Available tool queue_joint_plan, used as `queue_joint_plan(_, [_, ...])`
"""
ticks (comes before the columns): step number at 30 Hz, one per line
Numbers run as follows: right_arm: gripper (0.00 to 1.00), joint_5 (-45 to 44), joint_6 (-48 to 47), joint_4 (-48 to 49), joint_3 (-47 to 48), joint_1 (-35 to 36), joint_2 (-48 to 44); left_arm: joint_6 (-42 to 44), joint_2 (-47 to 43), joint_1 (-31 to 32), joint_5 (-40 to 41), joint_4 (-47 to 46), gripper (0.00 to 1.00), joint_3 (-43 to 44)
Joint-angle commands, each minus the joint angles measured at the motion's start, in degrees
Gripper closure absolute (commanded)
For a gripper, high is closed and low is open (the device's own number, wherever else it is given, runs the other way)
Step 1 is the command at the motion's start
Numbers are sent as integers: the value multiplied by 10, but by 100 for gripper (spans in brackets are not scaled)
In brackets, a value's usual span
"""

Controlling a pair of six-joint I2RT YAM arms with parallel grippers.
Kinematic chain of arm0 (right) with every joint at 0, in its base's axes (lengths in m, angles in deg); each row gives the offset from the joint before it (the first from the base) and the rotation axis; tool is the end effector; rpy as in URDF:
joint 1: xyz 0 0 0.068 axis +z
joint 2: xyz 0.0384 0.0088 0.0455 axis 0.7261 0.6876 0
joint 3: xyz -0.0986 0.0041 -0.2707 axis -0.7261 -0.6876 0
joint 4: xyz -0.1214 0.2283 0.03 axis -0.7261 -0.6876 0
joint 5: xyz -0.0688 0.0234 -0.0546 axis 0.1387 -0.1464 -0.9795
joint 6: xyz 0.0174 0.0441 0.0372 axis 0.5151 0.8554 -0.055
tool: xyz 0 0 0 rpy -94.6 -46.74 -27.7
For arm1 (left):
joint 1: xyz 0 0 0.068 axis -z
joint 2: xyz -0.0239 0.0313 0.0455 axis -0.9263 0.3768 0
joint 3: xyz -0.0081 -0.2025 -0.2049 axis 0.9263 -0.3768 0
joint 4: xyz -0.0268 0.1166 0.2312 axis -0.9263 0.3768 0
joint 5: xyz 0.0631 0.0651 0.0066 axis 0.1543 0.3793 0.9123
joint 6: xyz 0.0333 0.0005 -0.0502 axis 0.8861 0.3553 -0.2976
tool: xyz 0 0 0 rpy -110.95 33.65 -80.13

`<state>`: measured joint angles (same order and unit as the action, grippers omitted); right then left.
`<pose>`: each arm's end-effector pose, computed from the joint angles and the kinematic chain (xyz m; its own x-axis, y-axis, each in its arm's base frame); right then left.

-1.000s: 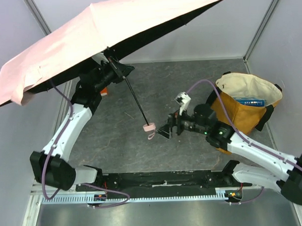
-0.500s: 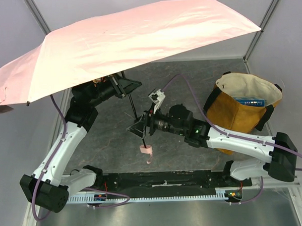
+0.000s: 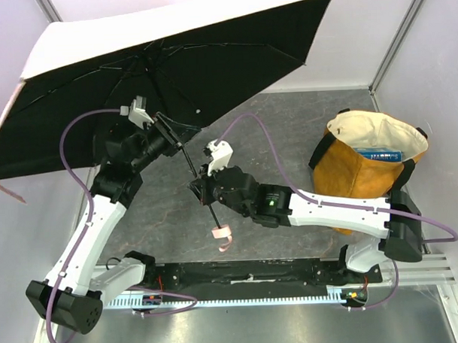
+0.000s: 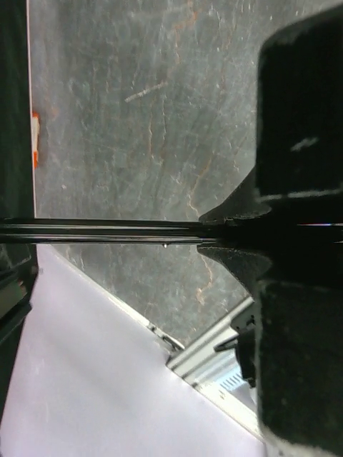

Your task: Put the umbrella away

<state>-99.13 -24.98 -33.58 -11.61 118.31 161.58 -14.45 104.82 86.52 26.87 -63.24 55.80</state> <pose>0.1315 0.3391 0.3626 -0.4312 0.1131 -0.8951 -0.5991 0.7060 0.3778 0.2086 -0.0838 0.4077 -0.5509 -0.6096 -0.5700 0.2247 0.5495 -0.8047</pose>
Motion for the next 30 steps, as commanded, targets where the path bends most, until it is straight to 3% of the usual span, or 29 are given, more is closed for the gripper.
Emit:
queue_joint_plan(1, [100, 137, 44, 224, -117, -48, -75, -53, -52, 9, -73, -139, 33, -40])
queue_joint_plan(3, [100, 242, 115, 383, -206, -84, -110, -107, -92, 0, -108, -301, 18, -123])
queue_joint_plan(5, [100, 302, 166, 477, -245, -103, -126, -185, -118, -11, -124, -468, 15, -224])
queue_joint_plan(7, [100, 321, 180, 512, -259, -104, -146, -224, -121, -15, -128, -551, 14, -262])
queue_joint_plan(13, [100, 363, 259, 578, -286, -138, -188, -232, -101, -16, -142, -576, 19, -271])
queue_joint_plan(21, [100, 428, 349, 704, -282, -144, -143, -341, 72, 16, -216, -849, 15, -164])
queue_joint_plan(26, [100, 459, 395, 767, -276, -144, -115, -340, 130, 68, -222, -898, 16, -102])
queue_joint_plan(28, [100, 468, 400, 768, -276, -144, -112, -329, 140, 87, -227, -905, 22, -86])
queue_joint_plan(30, [100, 473, 403, 772, -287, -144, -115, -325, 141, 89, -227, -918, 37, -84])
